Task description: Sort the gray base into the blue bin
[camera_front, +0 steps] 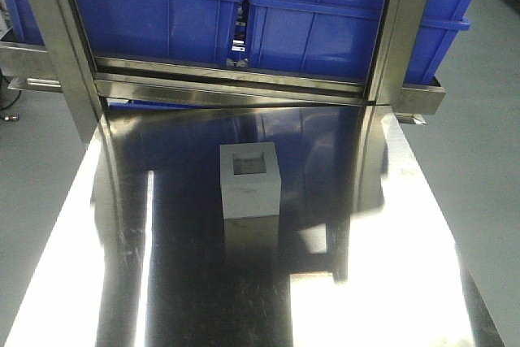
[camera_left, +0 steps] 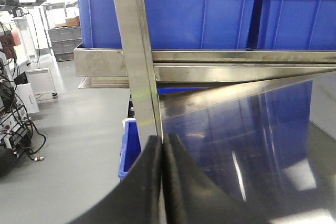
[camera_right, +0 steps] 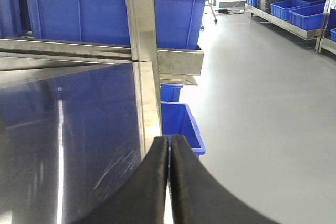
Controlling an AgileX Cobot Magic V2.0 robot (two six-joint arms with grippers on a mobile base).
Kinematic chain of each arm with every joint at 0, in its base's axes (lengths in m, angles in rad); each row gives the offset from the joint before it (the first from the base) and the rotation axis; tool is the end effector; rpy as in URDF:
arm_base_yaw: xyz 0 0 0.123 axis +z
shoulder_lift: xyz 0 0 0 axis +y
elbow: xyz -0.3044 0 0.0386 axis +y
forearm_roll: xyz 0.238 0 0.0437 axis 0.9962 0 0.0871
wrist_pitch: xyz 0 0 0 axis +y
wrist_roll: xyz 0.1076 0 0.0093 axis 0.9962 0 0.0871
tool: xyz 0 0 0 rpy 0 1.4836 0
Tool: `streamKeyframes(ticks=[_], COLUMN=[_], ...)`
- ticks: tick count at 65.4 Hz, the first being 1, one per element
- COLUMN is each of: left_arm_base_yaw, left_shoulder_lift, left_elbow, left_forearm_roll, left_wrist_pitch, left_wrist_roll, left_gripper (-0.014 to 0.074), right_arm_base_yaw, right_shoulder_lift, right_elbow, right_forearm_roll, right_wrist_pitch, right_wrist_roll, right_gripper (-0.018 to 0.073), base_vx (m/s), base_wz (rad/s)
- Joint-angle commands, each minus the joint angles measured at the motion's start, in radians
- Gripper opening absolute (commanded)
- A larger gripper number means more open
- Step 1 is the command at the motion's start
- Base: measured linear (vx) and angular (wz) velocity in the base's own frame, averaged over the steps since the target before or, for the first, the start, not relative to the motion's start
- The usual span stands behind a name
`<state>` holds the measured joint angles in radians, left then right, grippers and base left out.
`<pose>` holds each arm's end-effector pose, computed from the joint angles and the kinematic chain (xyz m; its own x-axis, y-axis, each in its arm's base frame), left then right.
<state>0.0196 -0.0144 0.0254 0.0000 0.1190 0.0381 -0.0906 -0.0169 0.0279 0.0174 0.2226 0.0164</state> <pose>0.0414 0.0008 0.1936 -0.0435 0.0372 -0.9984 -0.0180 0.9991 0.0381 0.0402 -0.0032 0.1817 -0.1423 0.0464 -0.9887 0.0915 0.9952 0.0336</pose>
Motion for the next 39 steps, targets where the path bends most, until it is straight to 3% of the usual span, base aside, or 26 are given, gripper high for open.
streamKeyframes(ticks=[1, 39], left_arm_base_yaw=[-0.001, -0.001], left_shoulder_lift=[-0.011, -0.011], left_elbow=[-0.019, -0.019], left_forearm_roll=[-0.010, -0.010], left_wrist_pitch=[-0.075, -0.075], left_wrist_roll=[-0.002, -0.002], left_gripper=[-0.0006, -0.0006], right_arm_base_yaw=[0.000, 0.000], right_shoulder_lift=[-0.002, -0.002], right_elbow=[0.002, 0.002], right_forearm_roll=[-0.005, -0.005], right_wrist_pitch=[-0.075, -0.075], right_wrist_roll=[-0.003, -0.003], right_gripper=[-0.0005, -0.0005], base_vx=[0.00, 0.00], base_wz=[0.00, 0.00])
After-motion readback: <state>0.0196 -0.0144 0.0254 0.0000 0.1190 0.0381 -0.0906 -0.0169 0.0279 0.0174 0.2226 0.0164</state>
